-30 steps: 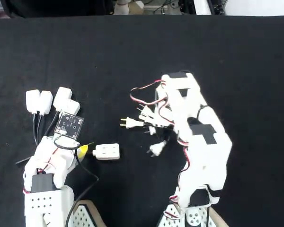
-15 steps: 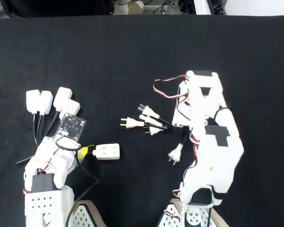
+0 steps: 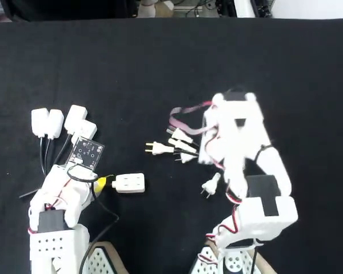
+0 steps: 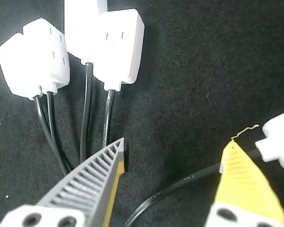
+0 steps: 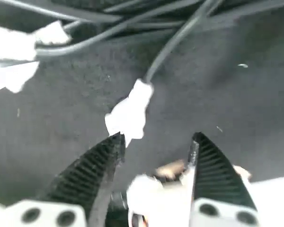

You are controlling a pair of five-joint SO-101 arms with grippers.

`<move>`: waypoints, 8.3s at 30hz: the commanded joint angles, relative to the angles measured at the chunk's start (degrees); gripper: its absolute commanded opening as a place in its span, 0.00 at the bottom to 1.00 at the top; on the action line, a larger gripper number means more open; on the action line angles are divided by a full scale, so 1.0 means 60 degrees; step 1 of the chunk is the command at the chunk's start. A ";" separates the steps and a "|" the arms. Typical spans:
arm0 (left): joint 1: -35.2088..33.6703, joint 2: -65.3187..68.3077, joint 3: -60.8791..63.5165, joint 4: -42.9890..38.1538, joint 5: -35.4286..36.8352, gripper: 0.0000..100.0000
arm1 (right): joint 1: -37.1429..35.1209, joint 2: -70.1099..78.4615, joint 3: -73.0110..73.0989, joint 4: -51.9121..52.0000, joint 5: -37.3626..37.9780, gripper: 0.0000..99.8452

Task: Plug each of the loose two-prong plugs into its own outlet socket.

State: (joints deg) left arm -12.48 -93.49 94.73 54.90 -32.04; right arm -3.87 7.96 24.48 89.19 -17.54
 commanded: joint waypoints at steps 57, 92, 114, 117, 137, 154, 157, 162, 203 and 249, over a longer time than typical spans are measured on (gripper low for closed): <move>0.0095 -0.0103 -0.0037 0.0044 -0.0044 0.32 | -0.0161 -0.1678 0.2703 -0.4278 0.8278 0.02; 0.0037 -0.0103 -0.0037 0.0059 -0.0044 0.32 | 0.0557 -0.1663 0.2322 -0.1817 0.9421 0.22; 0.0022 -0.0103 -0.0037 0.0059 -0.0044 0.32 | -0.0381 -0.1267 0.4227 -0.3546 0.8894 0.22; 0.0022 -0.0103 -0.0037 0.0059 -0.0044 0.32 | -0.0733 -0.0418 0.3685 -0.3267 0.8864 0.22; 0.0051 -0.0103 -0.0037 0.0059 -0.0044 0.32 | -0.1744 0.1590 0.2440 -0.1993 0.9070 0.16; 0.0066 -0.0103 -0.0022 0.0059 -0.0044 0.32 | -0.2608 0.1604 0.2410 -0.1949 0.8952 0.16; 0.0037 -0.0103 -0.0022 0.0059 -0.0044 0.32 | -0.2593 0.1619 0.2308 -0.1773 0.9055 0.18; 0.0022 -0.0103 -0.0022 0.0059 -0.0044 0.32 | -0.2579 0.1634 0.2293 -0.1700 0.9055 0.18; 0.0081 -0.0103 -0.0022 0.0059 -0.0044 0.32 | 0.4557 -0.0799 -0.2322 -0.2183 1.2557 0.01; 0.0007 -0.0103 -0.0095 0.1275 -0.0908 0.32 | 0.7297 -0.0945 -0.3333 -0.0015 1.5238 0.08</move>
State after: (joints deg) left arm -12.48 -93.93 94.73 62.37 -36.88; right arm 39.47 2.59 3.30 89.27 70.37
